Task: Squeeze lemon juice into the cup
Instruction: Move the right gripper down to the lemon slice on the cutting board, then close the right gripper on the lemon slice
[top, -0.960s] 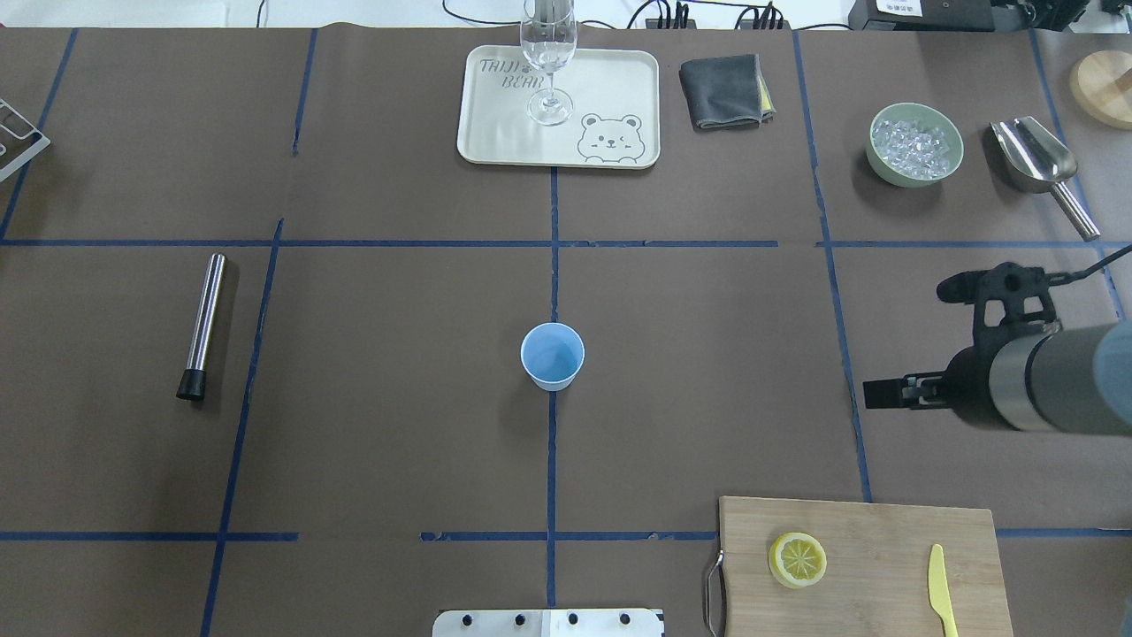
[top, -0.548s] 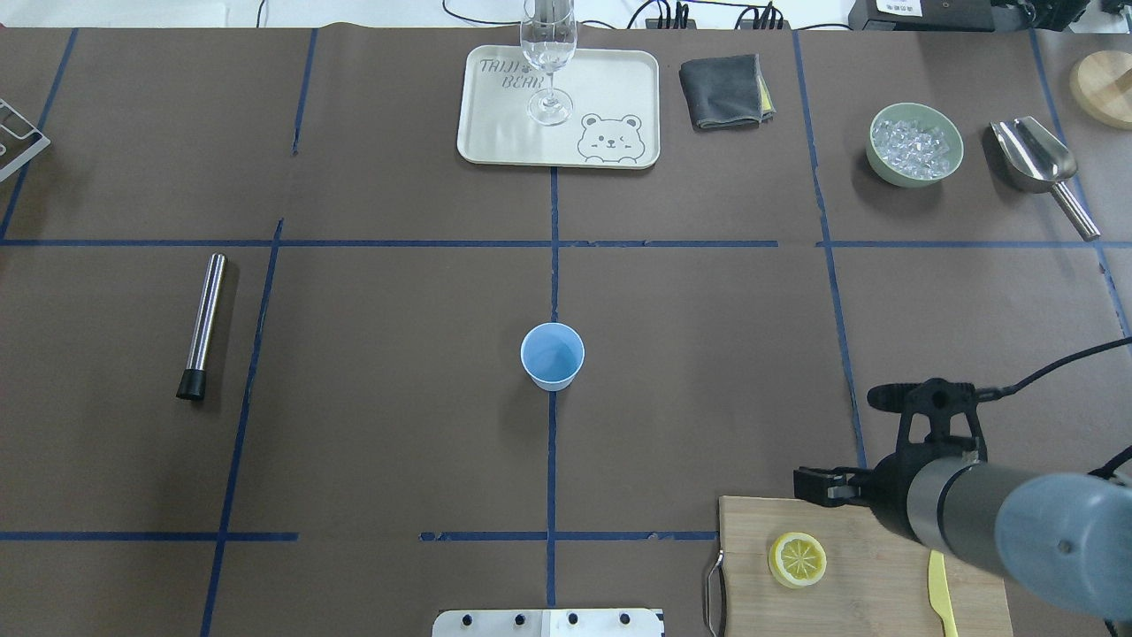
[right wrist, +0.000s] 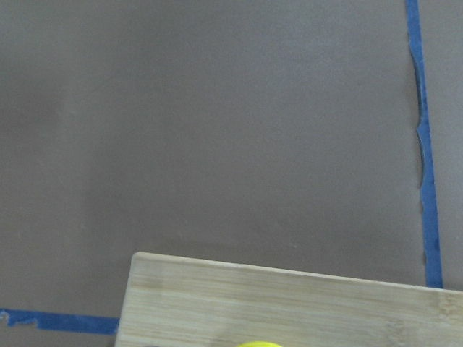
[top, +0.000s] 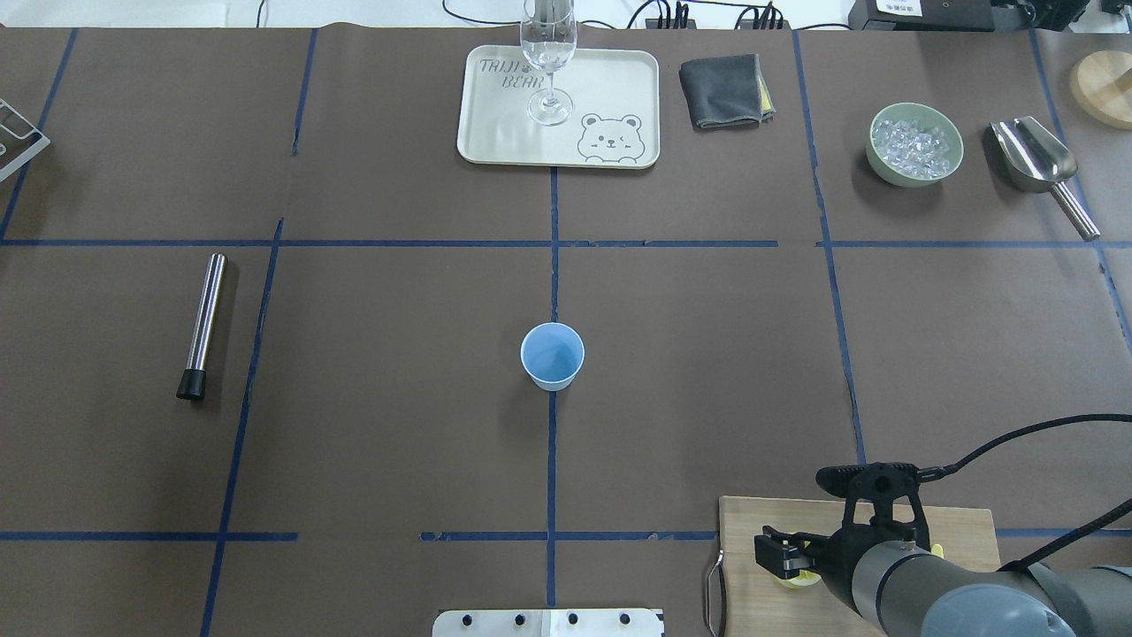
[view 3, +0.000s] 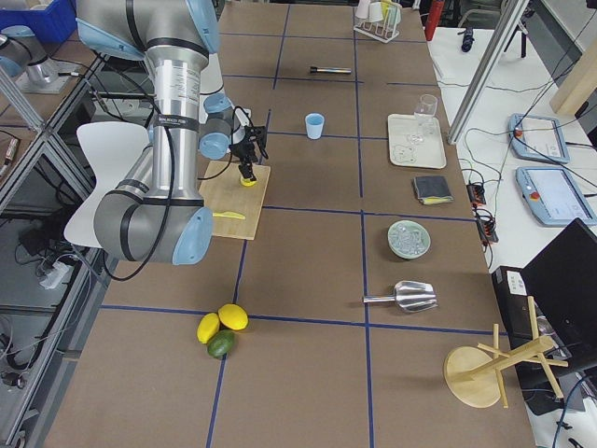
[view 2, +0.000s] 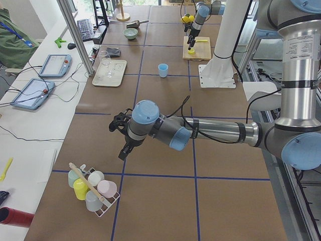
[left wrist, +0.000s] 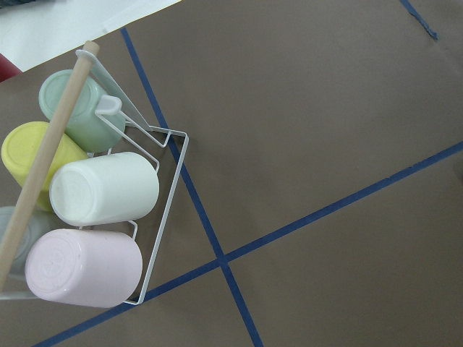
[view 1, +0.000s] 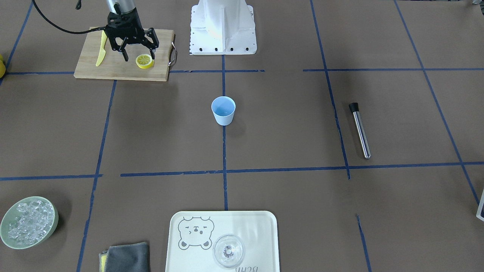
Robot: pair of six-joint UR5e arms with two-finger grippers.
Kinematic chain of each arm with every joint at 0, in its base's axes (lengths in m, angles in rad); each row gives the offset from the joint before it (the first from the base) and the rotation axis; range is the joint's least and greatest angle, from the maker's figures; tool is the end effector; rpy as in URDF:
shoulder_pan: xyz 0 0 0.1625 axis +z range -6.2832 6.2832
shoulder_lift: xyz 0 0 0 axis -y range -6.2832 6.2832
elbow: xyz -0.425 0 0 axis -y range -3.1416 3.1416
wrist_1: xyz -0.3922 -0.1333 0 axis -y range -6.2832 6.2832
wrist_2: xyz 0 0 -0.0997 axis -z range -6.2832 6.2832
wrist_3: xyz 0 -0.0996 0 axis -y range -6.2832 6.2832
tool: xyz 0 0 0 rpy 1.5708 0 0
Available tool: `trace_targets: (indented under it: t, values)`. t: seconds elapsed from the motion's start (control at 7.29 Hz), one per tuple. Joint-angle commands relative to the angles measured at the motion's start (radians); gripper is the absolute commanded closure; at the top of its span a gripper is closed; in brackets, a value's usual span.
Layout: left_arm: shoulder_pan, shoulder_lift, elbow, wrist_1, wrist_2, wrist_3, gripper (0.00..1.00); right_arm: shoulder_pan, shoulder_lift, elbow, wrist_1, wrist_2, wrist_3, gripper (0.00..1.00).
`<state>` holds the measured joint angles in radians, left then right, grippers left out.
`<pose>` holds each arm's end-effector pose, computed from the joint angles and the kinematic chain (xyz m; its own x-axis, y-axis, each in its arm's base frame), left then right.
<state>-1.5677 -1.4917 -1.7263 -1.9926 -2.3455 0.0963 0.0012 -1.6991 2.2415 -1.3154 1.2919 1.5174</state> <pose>-0.0621 -0.4793 0.5711 0.7100 0.4194 -0.5657 -0.0713 0.8420 0.5347 -0.4195 -0.1612 0.3771 0.7079 -0.0505 0.7045 -0.1607 0.9598 0.2302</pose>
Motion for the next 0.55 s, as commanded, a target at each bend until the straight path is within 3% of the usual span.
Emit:
trace_targets:
  t: [0.0, 0.41]
  values:
    - [0.000, 0.001, -0.006, 0.000, 0.000, -0.001, 0.00, -0.013, 0.013, -0.034, 0.001, -0.002, 0.003, 0.06]
    - [0.000, 0.001, -0.007, 0.000, 0.000, -0.001, 0.00, -0.029, 0.012, -0.046, 0.001, -0.002, 0.003, 0.13]
